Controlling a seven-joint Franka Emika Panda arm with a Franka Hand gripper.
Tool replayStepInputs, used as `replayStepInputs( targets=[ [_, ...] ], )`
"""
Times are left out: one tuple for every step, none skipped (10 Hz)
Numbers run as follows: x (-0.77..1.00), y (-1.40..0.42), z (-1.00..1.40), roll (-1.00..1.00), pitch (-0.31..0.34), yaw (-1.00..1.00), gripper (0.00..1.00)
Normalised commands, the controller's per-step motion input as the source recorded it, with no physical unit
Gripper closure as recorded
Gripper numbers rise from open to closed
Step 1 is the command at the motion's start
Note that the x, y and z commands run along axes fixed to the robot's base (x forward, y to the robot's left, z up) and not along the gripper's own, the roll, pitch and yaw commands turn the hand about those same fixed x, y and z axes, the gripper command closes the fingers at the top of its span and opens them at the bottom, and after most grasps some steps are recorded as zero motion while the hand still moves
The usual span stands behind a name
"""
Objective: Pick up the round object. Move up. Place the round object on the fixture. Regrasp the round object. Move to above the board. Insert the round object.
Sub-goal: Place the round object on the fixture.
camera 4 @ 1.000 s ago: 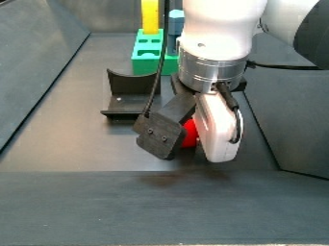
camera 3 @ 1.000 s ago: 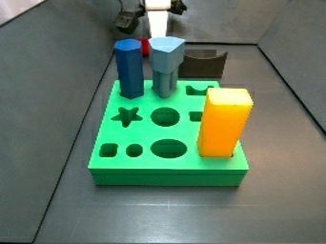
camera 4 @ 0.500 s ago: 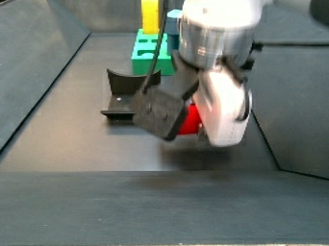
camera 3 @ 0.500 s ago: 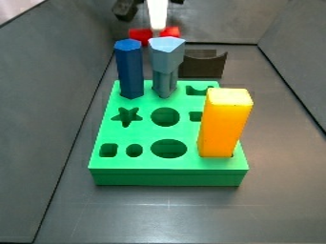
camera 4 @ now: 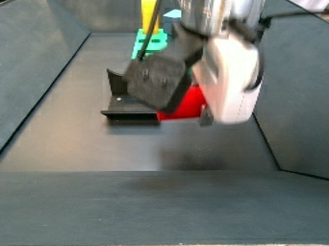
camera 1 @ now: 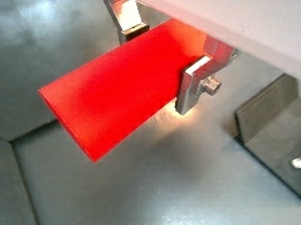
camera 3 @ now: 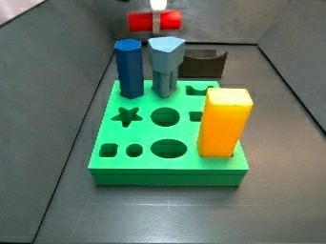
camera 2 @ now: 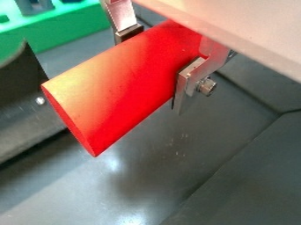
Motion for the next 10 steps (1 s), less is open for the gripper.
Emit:
replayStepInputs(
  targets=[
    [-0.02,-0.01,1.0,-0.02,0.021,0.01,1.0],
    [-0.02,-0.01,1.0,-0.02,0.021,0.01,1.0],
    [-0.02,-0.01,1.0,-0.03,0.022,0.02,1.0],
    [-0.02,-0.02,0.98,-0.03,0.025,0.02,1.0],
    [-0.02,-0.01,0.75,-0.04,0.032,0.02,1.0],
    [-0.01,-0.01,0.58,-0.04,0.037,0.02,1.0],
    [0.01,-0.01,0.35,-0.05,0.047,0.02,1.0],
    [0.01,0.0,0.24,-0.06,0.056,0.02,1.0],
    [0.49,-1.0,-0.13,-0.1,0.073,1.0,1.0],
    [0.5,-1.0,-0.15,-0.1,0.075,1.0,1.0]
  ],
)
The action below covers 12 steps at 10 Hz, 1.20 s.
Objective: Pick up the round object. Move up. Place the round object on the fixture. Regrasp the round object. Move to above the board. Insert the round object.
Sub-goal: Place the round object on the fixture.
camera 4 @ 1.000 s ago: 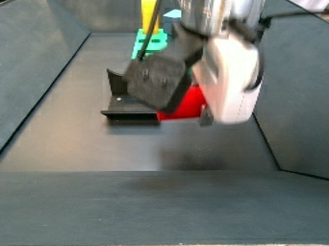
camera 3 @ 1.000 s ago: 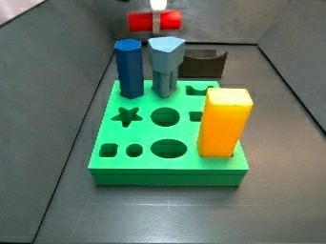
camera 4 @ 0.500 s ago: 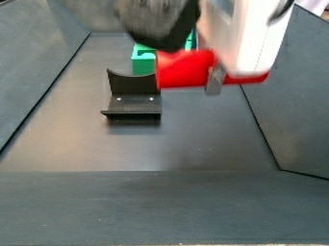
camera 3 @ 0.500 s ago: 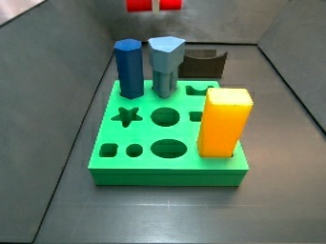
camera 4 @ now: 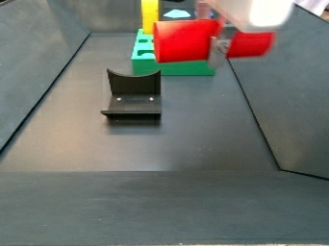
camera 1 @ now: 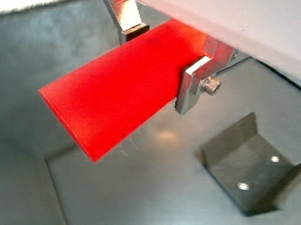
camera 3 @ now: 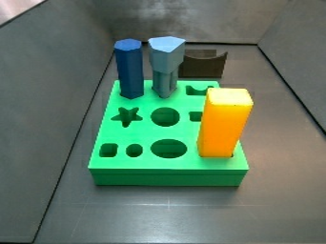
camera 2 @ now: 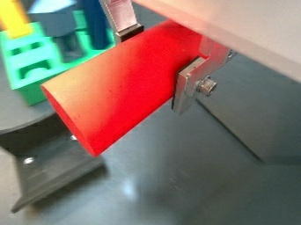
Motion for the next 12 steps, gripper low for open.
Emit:
replayStepInputs(
  targets=[
    [0.51,-1.0,-0.14,-0.1,0.078,1.0,1.0],
    [0.53,-1.0,-0.14,-0.1,0.082,1.0,1.0],
    [0.55,-1.0,-0.15,-0.1,0.085,1.0,1.0],
    [0.57,-1.0,-0.15,-0.1,0.09,1.0,1.0],
    [0.61,-1.0,-0.16,-0.1,0.096,1.0,1.0],
    [0.55,-0.84,-0.14,-0.1,0.102,1.0,1.0],
    [0.48,-0.67,-0.11,-0.1,0.107,1.0,1.0],
    [0.29,-0.26,-0.06,-0.09,0.122,1.0,1.0],
    [0.18,-0.07,-0.04,-0.09,0.135,1.0,1.0],
    [0.09,-0.05,-0.03,-0.09,0.153,1.0,1.0],
    [0.06,-0.05,-0.01,-0.1,0.161,1.0,1.0],
    [0.05,-0.02,0.0,-0.11,0.193,1.0,1.0]
  ],
)
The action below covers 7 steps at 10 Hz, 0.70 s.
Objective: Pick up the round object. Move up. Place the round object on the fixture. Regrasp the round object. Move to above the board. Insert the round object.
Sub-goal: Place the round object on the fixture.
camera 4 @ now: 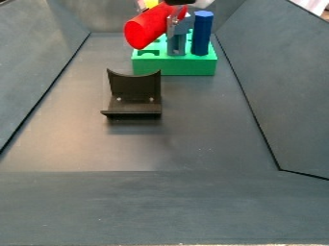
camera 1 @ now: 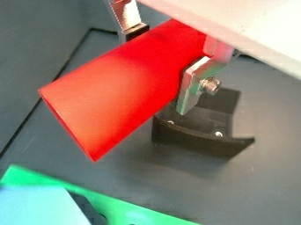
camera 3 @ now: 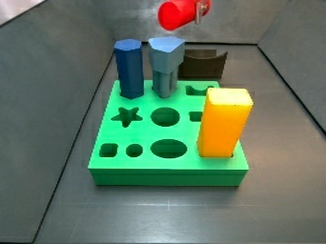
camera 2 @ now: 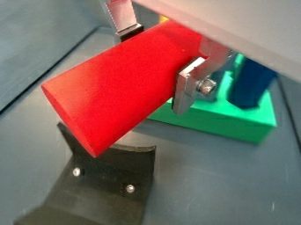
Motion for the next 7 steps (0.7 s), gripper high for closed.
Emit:
replayStepInputs(
  targets=[
    [0.05,-0.01,0.0,-0.12,0.21,1.0,1.0],
    [0.81,0.62,0.37,-1.0,0.001,0.79,1.0],
    [0.79,0.61,0.35,-1.0,0.008,0.68,1.0],
    [0.61,0.42,0.18,-1.0,0.075,0.59,1.0],
    [0.53,0.31,0.11,-1.0,0.107,0.57,1.0],
    [0.4,0.13,0.05,-1.0,0.175,0.51,1.0],
    [0.29,0.1,0.04,-1.0,0.235,0.46,1.0]
  ],
)
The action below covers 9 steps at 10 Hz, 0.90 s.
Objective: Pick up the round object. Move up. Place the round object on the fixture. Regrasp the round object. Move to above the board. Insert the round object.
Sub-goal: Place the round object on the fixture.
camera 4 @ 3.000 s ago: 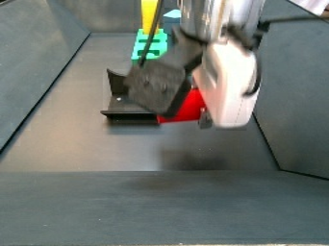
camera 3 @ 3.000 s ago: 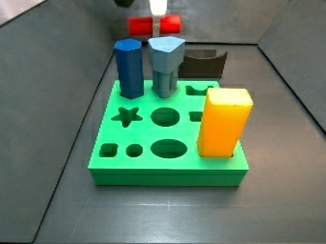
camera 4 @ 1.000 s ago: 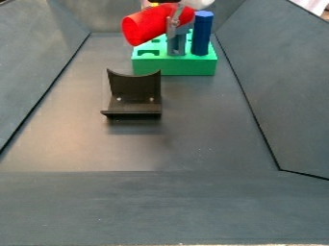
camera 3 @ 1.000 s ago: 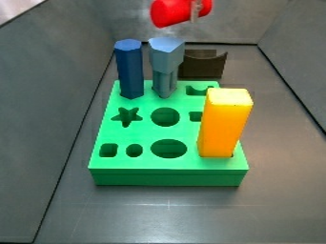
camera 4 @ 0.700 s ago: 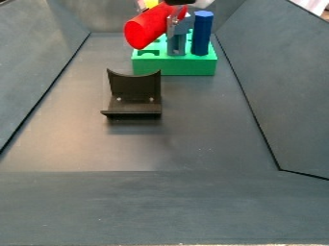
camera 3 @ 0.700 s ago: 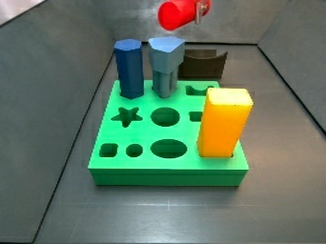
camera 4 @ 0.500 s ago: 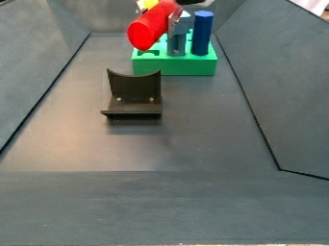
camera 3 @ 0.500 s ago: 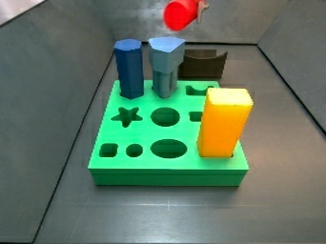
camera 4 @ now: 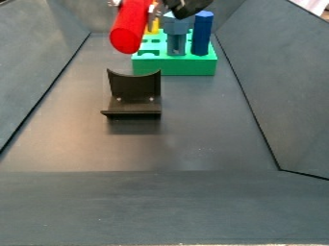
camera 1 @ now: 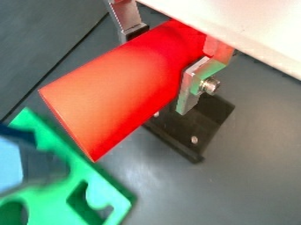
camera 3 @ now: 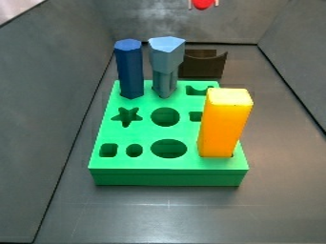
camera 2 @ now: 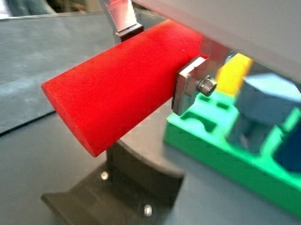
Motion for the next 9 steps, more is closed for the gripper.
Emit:
replayStepInputs(
  targets=[
    [0.14,0.07,0.01,-1.0,0.314,0.38,1.0],
    [0.08,0.06,0.01,-1.0,0.348,0.33,1.0],
    [0.04,0.05,0.01,-0.77,0.34,0.12,1.0],
    [0.05,0.04,0.0,-0.66,0.331,0.03,1.0],
    [0.07,0.05,-0.01,-0.44,0.291,-0.08,1.0],
    [0.07,0.04,-0.01,-0.34,0.265,-0.12,1.0],
    [0.06,0.03,0.0,-0.22,0.193,-0.16,1.0],
    [0.12,0.13,-1.0,-1.0,0.302,-0.11,1.0],
    [0.13,0.14,-1.0,-1.0,0.271,-0.14,1.0]
  ],
)
